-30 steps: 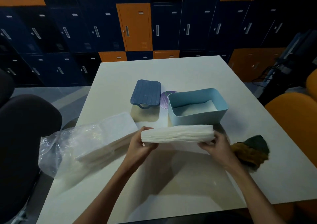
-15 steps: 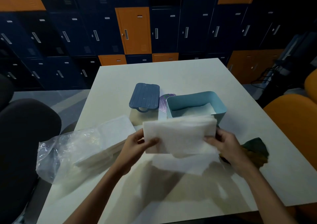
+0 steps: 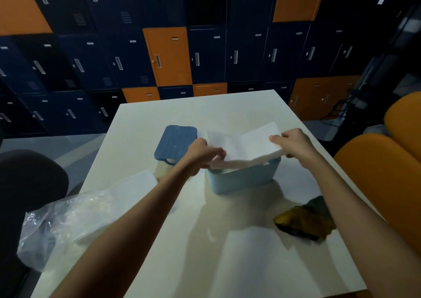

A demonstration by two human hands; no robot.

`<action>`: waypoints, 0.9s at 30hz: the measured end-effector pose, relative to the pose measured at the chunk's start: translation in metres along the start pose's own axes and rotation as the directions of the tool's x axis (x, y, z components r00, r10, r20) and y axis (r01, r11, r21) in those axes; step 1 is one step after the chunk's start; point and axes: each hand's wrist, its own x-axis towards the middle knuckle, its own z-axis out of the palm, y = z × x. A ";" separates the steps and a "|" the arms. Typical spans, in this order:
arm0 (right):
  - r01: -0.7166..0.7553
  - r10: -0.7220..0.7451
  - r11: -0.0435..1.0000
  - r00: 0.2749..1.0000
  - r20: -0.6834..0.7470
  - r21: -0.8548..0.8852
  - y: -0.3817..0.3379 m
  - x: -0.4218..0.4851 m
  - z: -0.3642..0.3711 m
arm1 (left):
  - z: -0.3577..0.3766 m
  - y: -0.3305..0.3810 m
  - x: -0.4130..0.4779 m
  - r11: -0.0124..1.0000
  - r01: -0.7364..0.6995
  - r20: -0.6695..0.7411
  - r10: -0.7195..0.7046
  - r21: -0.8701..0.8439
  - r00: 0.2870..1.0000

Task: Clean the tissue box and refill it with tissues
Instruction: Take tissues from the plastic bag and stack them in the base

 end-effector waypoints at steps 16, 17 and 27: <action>0.174 -0.143 0.734 0.985 0.100 -0.657 0.004 0.014 0.029 | 0.033 -0.004 -0.003 0.663 -0.110 -0.041 0.208 0.740 0.977; 0.171 -0.125 0.729 0.985 0.116 -0.663 0.003 0.015 0.028 | 0.032 -0.003 -0.005 0.653 -0.121 -0.050 0.237 0.747 0.970; 0.300 -0.237 0.805 0.954 0.186 -0.513 -0.021 0.023 0.032 | 0.038 0.014 0.012 0.287 -0.148 0.044 0.339 0.946 0.940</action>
